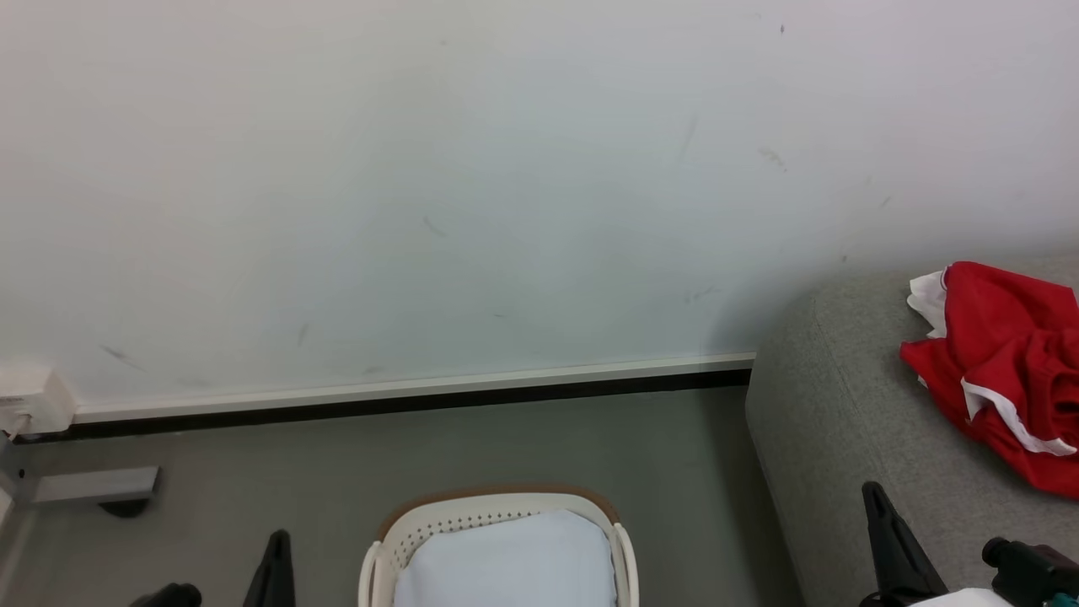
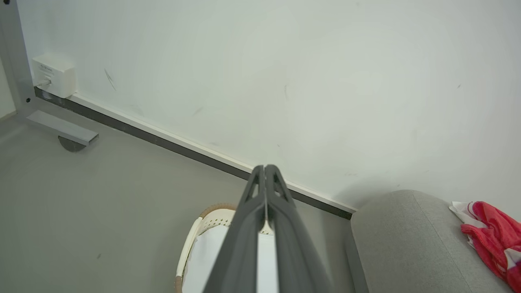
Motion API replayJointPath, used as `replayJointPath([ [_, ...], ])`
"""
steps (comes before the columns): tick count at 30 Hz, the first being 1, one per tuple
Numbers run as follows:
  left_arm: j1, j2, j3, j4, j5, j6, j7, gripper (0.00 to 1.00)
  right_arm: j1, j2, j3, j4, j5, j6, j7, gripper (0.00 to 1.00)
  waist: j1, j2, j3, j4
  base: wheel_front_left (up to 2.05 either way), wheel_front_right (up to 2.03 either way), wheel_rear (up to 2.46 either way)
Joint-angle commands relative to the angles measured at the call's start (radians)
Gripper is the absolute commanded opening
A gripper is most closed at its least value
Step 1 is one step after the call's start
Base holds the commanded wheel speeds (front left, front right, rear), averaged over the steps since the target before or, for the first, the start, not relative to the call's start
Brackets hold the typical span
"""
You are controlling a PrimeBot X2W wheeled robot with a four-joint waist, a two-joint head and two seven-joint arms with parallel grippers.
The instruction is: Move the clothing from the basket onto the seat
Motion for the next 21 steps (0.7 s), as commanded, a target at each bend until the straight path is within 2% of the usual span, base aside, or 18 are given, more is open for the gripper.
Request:
replayJointPath([
  [1, -0.029, 0.006, 0.004, -0.025, -0.054, -0.006, 0.012, 0.0, -0.027, -0.001, -0.018, -0.022, 0.043, 0.0, 0.011, 0.0, 0.0, -0.0001, 0.001, 0.001, 0.0, 0.0, 0.0],
  [21, -0.045, 0.008, 0.019, -0.053, -0.338, -0.02, 0.085, 0.0, -0.033, 0.019, -0.091, -0.036, 0.277, -0.001, 0.086, 0.0, 0.0, -0.0001, 0.015, 0.01, 0.0, 0.0, 0.0],
])
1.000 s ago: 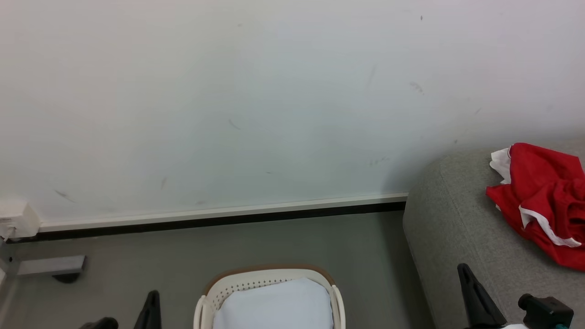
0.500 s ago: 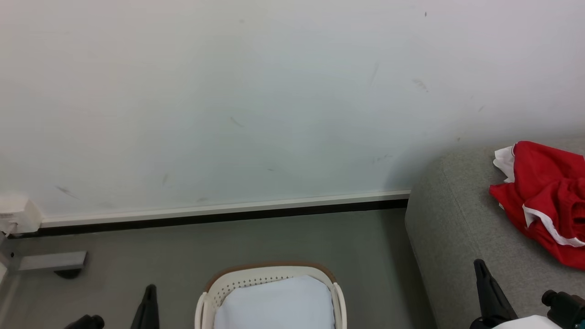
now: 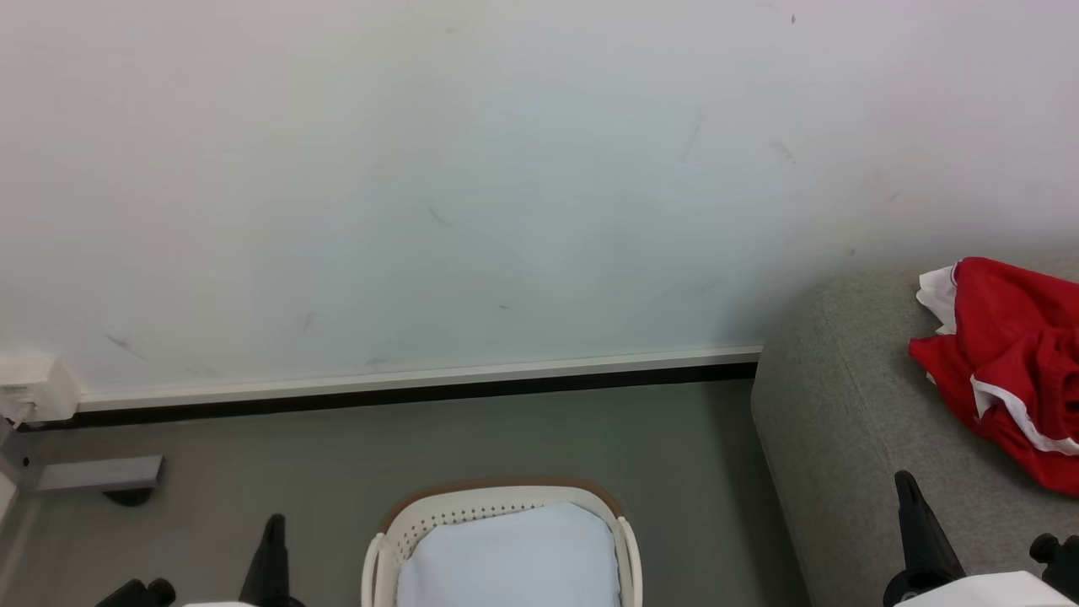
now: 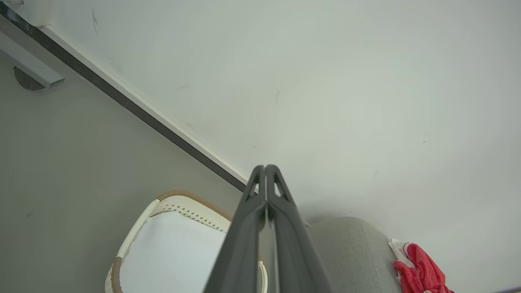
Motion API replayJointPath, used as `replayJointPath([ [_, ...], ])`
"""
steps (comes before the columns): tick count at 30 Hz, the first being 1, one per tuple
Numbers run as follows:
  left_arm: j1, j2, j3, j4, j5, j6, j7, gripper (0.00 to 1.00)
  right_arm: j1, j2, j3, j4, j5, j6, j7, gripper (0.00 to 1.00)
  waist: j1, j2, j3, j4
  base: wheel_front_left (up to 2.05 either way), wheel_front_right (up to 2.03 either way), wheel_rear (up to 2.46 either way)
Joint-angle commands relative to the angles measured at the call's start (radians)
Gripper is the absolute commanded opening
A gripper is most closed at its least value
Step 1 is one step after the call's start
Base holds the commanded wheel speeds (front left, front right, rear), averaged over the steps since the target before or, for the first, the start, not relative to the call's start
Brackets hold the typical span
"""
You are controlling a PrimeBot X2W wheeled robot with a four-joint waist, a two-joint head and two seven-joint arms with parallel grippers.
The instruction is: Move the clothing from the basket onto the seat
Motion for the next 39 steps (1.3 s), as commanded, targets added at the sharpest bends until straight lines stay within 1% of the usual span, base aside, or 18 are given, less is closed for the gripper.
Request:
replayJointPath([
  [1, -0.028, 0.008, 0.008, -0.018, -0.05, -0.007, 0.012, 0.0, -0.025, -0.002, -0.015, -0.016, 0.038, -0.001, 0.01, 0.0, 0.0, 0.0, 0.002, 0.001, 0.0, 0.0, 0.0],
  [4, -0.03, 0.008, 0.009, -0.021, -0.075, -0.008, 0.018, 0.0, -0.026, 0.0, -0.022, -0.017, 0.06, -0.001, 0.018, 0.0, 0.0, 0.0, 0.003, 0.002, 0.0, 0.0, 0.0],
  [5, -0.031, 0.008, 0.011, -0.023, -0.103, -0.009, 0.026, 0.0, -0.026, 0.002, -0.029, -0.019, 0.08, -0.001, 0.024, 0.0, 0.0, 0.0, 0.005, 0.003, 0.0, 0.0, 0.0],
  [6, -0.031, 0.008, 0.011, -0.023, -0.103, -0.009, 0.026, 0.0, -0.026, 0.002, -0.029, -0.019, 0.08, -0.001, 0.024, 0.0, 0.0, 0.0, 0.005, 0.003, 0.0, 0.0, 0.0],
  [14, -0.038, 0.009, 0.017, -0.033, -0.21, -0.014, 0.055, 0.0, -0.029, 0.01, -0.058, -0.024, 0.171, -0.001, 0.053, 0.0, 0.0, 0.0, 0.011, 0.007, 0.0, 0.0, 0.0],
  [39, -0.052, 0.011, 0.032, -0.055, -0.46, -0.028, 0.122, 0.0, -0.034, 0.028, -0.123, -0.035, 0.375, -0.001, 0.12, 0.0, 0.0, 0.0, 0.029, 0.018, 0.0, 0.0, 0.0],
])
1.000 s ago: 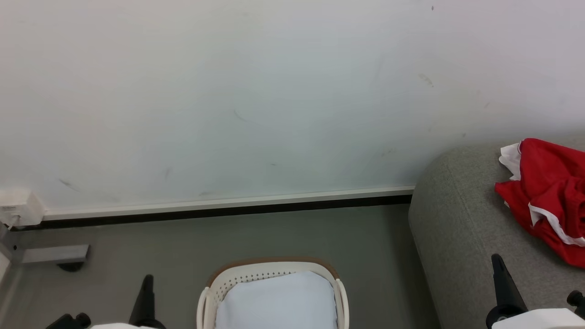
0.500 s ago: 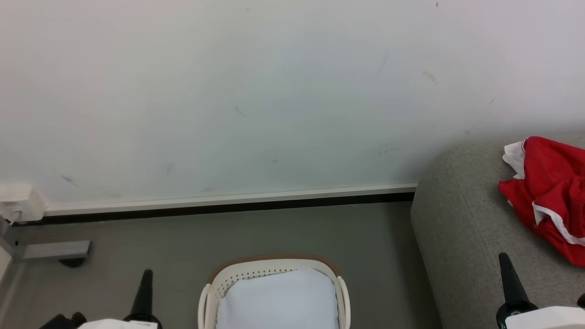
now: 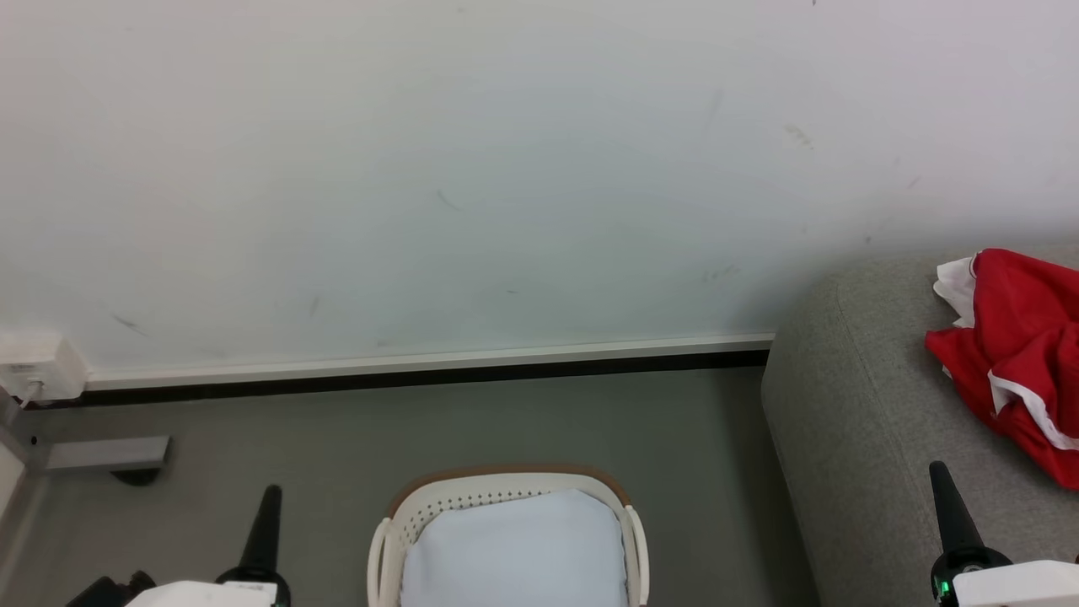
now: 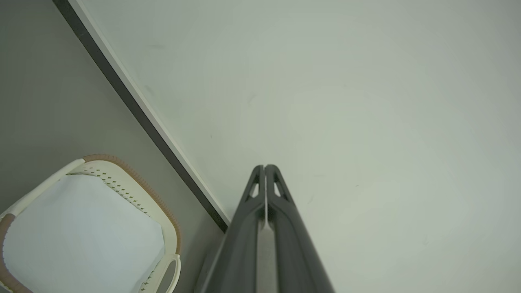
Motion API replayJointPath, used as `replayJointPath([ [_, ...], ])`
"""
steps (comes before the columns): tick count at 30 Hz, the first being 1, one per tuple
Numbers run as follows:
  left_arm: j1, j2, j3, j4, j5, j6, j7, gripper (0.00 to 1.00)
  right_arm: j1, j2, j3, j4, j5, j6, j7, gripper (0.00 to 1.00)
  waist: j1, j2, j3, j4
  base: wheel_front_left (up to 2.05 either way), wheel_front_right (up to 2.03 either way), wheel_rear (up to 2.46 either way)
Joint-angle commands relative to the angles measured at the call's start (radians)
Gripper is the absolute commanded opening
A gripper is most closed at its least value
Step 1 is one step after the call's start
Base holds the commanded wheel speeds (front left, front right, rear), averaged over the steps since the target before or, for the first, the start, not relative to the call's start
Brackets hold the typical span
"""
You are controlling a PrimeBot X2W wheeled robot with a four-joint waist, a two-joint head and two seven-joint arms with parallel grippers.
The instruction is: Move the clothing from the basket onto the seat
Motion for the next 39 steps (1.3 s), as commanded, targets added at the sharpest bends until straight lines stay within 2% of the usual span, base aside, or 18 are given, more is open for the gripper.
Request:
replayJointPath([
  [1, -0.021, 0.008, 0.006, -0.012, -0.035, -0.008, 0.008, 0.0, -0.024, -0.001, -0.011, -0.012, 0.025, -0.001, 0.007, 0.0, 0.0, 0.0, 0.001, 0.001, 0.0, 0.0, 0.0],
  [39, -0.036, 0.011, 0.023, -0.037, -0.335, -0.024, 0.089, 0.0, -0.026, 0.023, -0.089, -0.026, 0.271, -0.002, 0.088, 0.0, 0.0, 0.0, 0.029, 0.018, 0.0, 0.0, 0.0],
])
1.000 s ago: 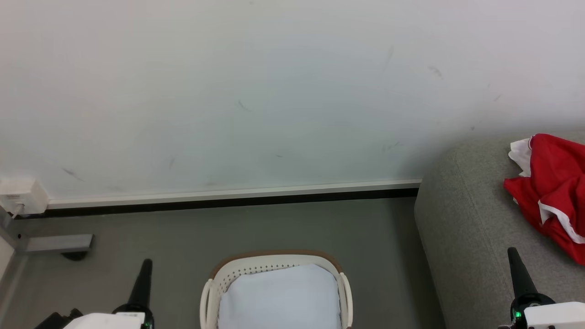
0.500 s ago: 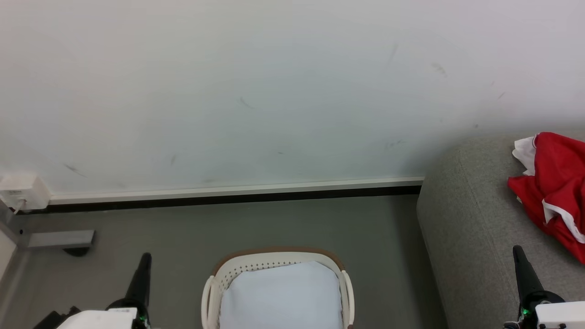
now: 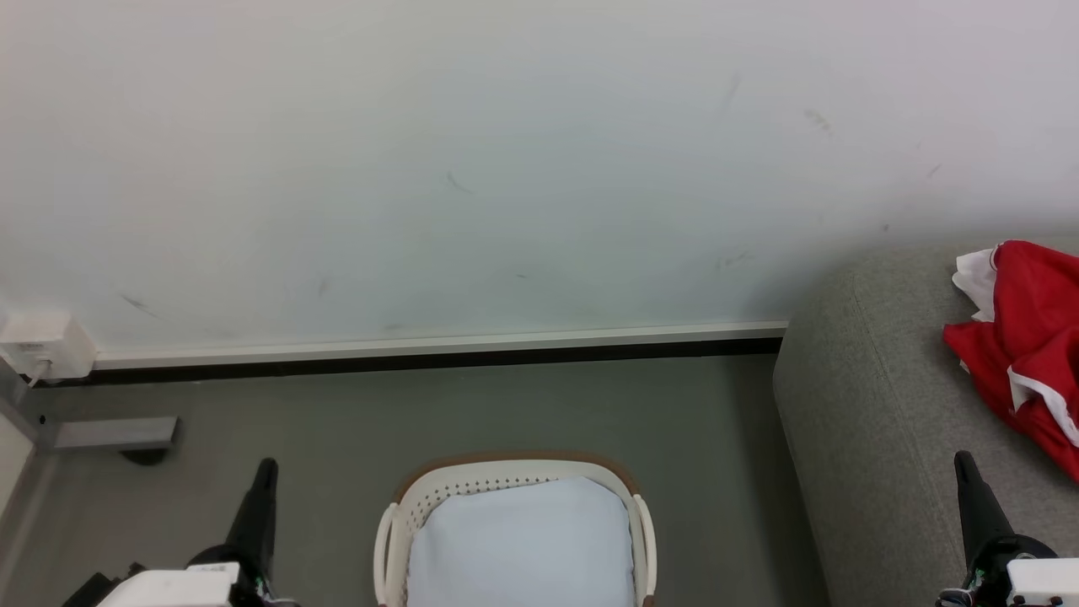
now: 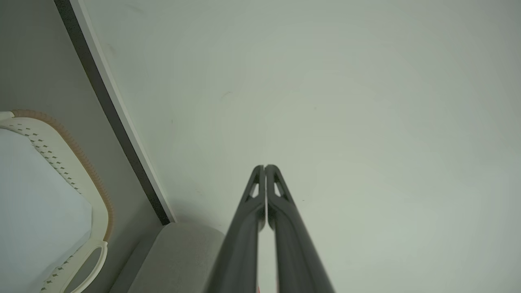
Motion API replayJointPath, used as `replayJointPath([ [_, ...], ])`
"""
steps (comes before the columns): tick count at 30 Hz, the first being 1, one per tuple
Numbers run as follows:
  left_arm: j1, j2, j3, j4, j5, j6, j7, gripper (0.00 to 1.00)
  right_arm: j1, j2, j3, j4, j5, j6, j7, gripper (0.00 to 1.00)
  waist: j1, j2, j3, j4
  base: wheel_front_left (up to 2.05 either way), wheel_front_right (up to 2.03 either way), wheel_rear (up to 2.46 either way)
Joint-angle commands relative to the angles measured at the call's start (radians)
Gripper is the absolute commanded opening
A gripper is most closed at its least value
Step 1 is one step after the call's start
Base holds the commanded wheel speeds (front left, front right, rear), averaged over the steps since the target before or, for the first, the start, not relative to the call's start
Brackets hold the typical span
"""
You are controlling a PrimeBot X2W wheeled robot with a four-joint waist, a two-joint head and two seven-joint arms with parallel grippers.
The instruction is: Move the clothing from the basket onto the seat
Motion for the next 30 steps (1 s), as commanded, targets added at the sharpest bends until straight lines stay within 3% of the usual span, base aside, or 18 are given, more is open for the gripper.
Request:
replayJointPath([
  [1, -0.013, 0.008, 0.004, -0.006, -0.031, -0.007, 0.008, 0.0, -0.013, 0.004, -0.008, -0.009, 0.021, -0.002, 0.007, 0.0, -0.0001, 0.0, 0.002, 0.001, 0.0, 0.0, 0.0],
  [10, -0.015, 0.008, 0.008, -0.012, -0.09, -0.01, 0.022, 0.0, -0.014, 0.008, -0.024, -0.011, 0.071, -0.002, 0.022, 0.0, -0.0001, 0.0, 0.008, 0.005, 0.0, 0.0, 0.0],
  [30, -0.015, 0.008, 0.007, -0.011, -0.087, -0.009, 0.022, 0.0, -0.014, 0.007, -0.023, -0.011, 0.066, -0.002, 0.022, 0.0, -0.0001, 0.0, 0.008, 0.005, 0.0, 0.0, 0.0],
])
